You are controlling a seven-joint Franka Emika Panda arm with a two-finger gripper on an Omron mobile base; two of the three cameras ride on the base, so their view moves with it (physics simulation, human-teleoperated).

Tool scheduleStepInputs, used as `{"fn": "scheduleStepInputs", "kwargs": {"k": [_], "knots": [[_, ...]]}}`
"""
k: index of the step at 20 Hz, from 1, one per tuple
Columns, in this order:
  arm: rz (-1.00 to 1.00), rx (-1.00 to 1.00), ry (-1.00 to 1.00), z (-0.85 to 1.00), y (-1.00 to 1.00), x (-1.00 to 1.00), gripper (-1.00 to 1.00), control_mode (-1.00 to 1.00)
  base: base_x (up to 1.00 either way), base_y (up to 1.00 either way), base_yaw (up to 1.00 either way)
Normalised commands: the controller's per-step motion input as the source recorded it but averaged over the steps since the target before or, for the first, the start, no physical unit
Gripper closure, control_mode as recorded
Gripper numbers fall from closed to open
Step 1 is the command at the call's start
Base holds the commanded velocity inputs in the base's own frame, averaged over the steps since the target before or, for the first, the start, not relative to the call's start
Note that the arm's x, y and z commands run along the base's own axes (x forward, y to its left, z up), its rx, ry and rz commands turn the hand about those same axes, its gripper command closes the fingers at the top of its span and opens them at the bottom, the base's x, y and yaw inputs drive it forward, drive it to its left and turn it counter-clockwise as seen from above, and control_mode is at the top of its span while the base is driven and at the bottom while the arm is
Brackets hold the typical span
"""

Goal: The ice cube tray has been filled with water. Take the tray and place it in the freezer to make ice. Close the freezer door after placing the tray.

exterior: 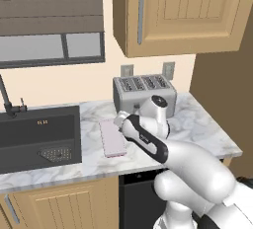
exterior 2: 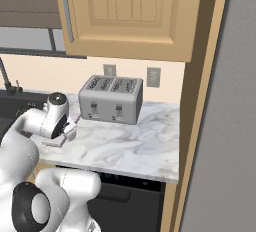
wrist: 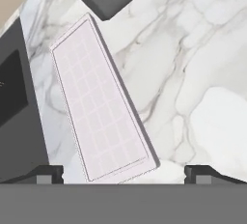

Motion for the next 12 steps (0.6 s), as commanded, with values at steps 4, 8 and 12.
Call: {"fn": "scheduleStepInputs", "kwargs": {"k": [4,8,12], "knots": [[0.0,0.0,-0.01,-0.25,0.0,0.09,-1.0,-1.0,0.0,0.0,0.0],[0.0,0.0,-0.09,-0.41,0.0,0.0,-1.0,-1.0,0.0,0.0,0.0],[0.0,0.0,-0.12,-0.41,0.0,0.0,-1.0,-1.0,0.0,0.0,0.0]]}}
